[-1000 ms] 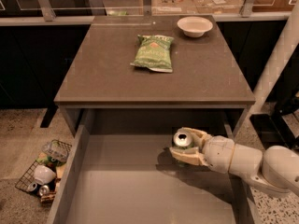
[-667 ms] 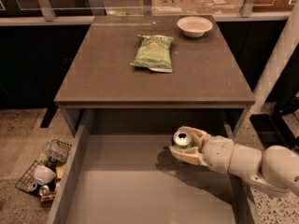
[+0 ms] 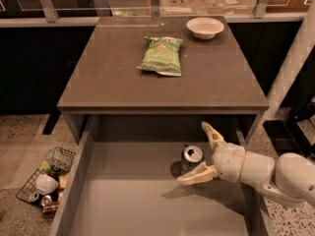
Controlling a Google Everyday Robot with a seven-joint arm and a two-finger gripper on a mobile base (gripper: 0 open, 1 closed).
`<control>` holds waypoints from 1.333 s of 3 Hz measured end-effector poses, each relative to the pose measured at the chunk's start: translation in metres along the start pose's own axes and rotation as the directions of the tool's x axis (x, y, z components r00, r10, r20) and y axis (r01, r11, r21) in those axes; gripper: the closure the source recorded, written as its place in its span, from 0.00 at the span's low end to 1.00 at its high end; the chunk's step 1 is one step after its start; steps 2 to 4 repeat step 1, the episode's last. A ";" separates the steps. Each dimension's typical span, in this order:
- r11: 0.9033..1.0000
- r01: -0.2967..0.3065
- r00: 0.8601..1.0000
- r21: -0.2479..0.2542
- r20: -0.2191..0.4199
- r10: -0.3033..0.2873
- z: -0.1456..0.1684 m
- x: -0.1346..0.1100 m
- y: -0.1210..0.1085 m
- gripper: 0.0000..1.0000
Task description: Place green can into top drawer
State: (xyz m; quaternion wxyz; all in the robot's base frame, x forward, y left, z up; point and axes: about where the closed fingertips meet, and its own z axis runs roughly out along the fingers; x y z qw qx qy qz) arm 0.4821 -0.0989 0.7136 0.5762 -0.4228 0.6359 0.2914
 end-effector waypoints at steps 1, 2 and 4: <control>1.000 0.000 1.000 0.000 0.000 0.000 0.000 0.000 0.000 0.00; 1.000 0.000 1.000 0.000 0.000 0.000 0.000 0.000 0.000 0.00; 1.000 0.000 1.000 0.000 0.000 0.000 0.000 0.000 0.000 0.00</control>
Offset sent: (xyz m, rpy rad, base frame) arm 0.0000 0.0000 0.0000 0.0000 0.0000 0.0000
